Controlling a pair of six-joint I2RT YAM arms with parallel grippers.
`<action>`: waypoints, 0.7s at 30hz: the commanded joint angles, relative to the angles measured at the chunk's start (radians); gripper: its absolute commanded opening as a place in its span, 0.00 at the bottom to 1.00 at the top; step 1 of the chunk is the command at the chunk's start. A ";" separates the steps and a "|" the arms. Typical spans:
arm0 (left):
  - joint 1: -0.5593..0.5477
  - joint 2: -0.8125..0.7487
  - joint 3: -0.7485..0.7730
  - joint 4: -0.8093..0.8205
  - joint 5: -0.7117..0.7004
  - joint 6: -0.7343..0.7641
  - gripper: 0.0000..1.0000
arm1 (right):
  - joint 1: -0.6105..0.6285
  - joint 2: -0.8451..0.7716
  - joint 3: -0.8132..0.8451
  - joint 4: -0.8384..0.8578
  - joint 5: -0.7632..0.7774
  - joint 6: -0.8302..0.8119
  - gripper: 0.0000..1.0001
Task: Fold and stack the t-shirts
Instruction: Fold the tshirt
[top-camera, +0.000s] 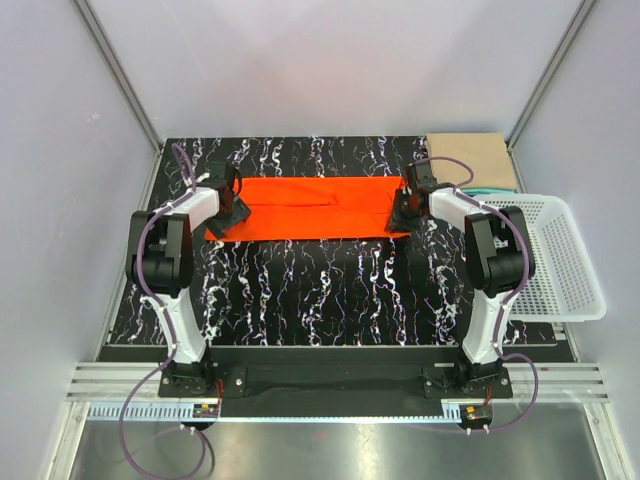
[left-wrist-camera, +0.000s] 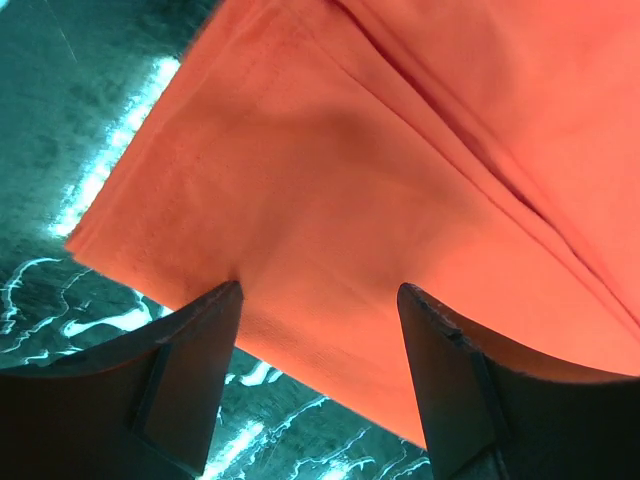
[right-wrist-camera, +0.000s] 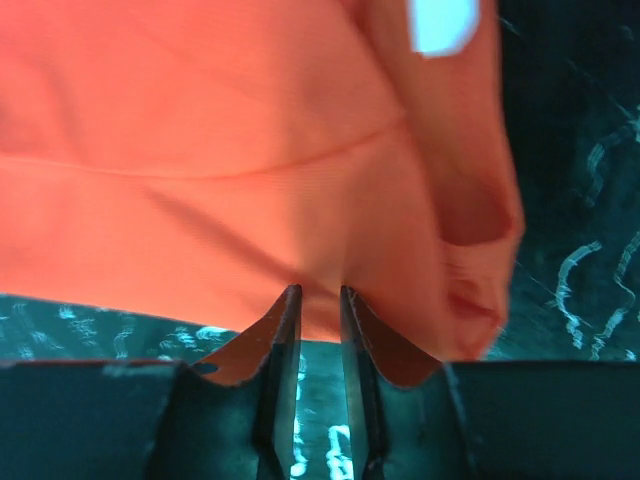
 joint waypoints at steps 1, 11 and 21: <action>0.005 0.025 0.051 -0.077 -0.109 0.007 0.72 | -0.001 -0.027 -0.040 0.082 0.122 -0.024 0.27; 0.005 0.038 0.097 -0.261 -0.271 -0.074 0.70 | -0.003 -0.098 -0.111 0.119 0.147 -0.075 0.36; 0.002 -0.211 -0.128 -0.295 -0.293 -0.211 0.71 | -0.001 -0.102 -0.040 0.050 0.230 -0.084 0.22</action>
